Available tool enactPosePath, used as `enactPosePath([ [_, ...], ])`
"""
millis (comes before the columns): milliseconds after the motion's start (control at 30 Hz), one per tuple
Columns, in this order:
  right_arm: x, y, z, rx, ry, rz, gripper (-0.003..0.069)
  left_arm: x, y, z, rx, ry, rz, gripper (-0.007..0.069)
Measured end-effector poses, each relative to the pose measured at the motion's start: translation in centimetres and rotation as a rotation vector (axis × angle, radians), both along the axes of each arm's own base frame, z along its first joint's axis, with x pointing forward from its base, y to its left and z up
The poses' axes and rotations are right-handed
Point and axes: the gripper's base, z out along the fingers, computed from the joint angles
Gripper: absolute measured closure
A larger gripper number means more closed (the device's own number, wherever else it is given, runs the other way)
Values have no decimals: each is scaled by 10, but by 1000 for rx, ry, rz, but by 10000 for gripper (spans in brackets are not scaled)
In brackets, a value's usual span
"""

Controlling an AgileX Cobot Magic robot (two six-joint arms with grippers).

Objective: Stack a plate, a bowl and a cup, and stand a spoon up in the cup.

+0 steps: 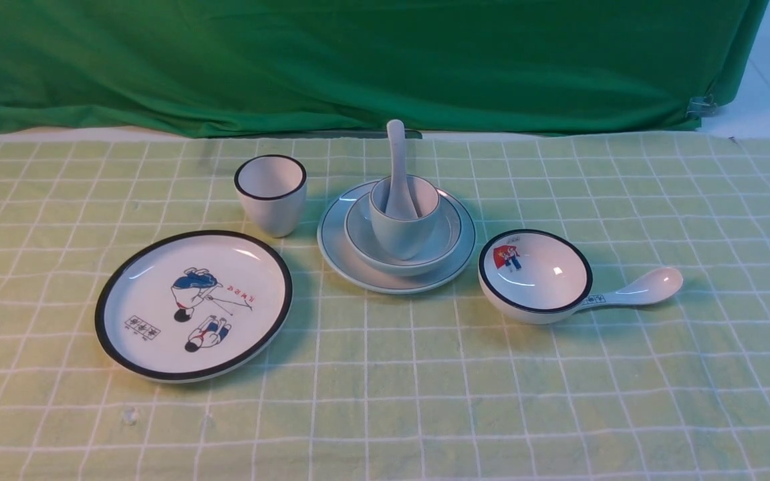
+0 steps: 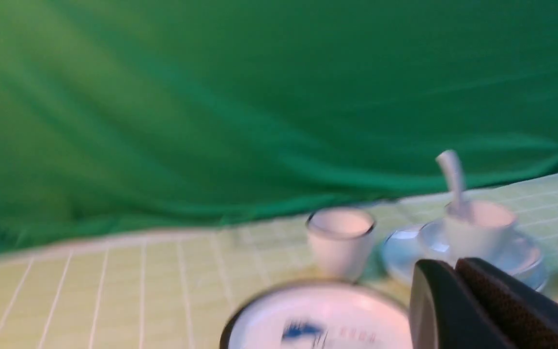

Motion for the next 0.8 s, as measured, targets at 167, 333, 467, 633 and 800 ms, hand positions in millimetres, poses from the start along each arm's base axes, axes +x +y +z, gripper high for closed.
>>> enactPosePath([
  [167,0,0,0,0,0,0,533,9,4,-47,-73,152,99,608],
  [333,0,0,0,0,1,0,523,9,4,-59,-117,225,111,608],
  [467,0,0,0,0,1,0,514,9,4,-60,-116,241,112,608],
  [633,0,0,0,0,1,-1,505,9,4,-59,-83,223,109,608],
  [800,0,0,0,0,1,-1,494,9,4,-58,-72,216,108,608],
])
